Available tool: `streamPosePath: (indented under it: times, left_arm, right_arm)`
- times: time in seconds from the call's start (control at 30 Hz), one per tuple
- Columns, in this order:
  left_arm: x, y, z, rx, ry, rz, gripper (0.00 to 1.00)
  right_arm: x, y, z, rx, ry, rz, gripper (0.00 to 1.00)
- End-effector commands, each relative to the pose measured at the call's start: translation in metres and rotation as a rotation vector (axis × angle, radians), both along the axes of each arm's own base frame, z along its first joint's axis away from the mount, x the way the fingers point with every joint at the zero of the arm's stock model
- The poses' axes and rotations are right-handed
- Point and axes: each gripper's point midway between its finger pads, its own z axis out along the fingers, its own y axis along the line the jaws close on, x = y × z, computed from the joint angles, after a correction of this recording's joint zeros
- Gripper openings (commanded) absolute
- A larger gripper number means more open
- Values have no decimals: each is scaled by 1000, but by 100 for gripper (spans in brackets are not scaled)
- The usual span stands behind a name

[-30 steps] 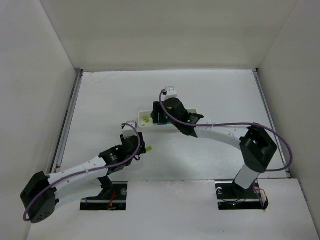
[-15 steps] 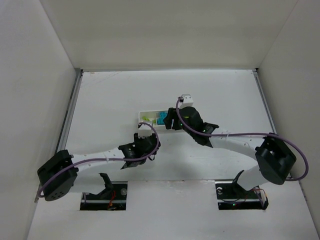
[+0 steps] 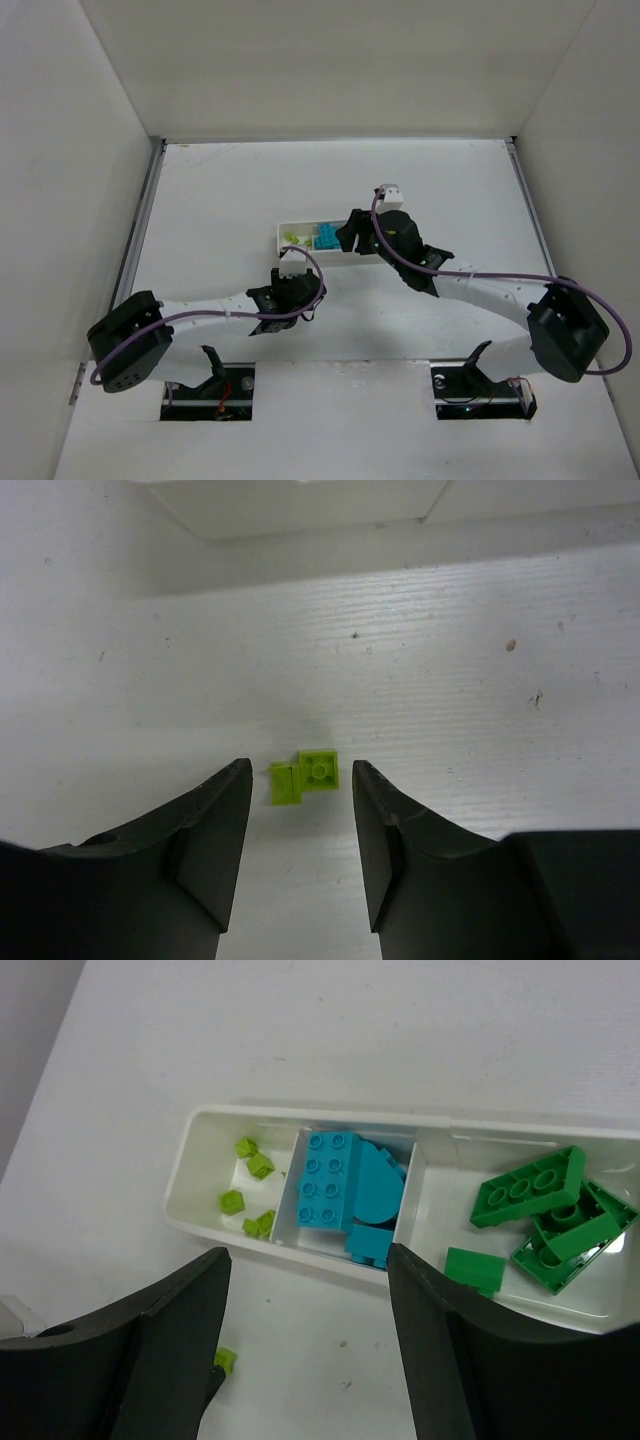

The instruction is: Sort the legos into containers by color

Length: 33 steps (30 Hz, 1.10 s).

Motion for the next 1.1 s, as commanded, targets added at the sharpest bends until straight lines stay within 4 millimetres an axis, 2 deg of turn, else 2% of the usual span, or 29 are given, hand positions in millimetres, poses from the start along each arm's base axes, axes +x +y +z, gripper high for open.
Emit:
streamPosePath:
  times: [0.0, 0.4, 0.63, 0.83, 1.07]
  left_arm:
    - [10, -7, 13, -47, -39, 34, 42]
    - [9, -4, -5, -10, -14, 37, 38]
    - [9, -5, -12, 10, -3, 28, 30]
    - [8, 0, -19, 34, 6, 35, 33]
    - [7, 2, -26, 55, 15, 34, 31]
  right_arm:
    - [1, 9, 20, 72, -44, 21, 70]
    - [0, 9, 27, 85, -57, 24, 70]
    - [-2, 7, 30, 92, -64, 24, 70]
    - [-2, 1, 33, 96, -72, 14, 70]
    - [0, -2, 34, 99, -74, 5, 70]
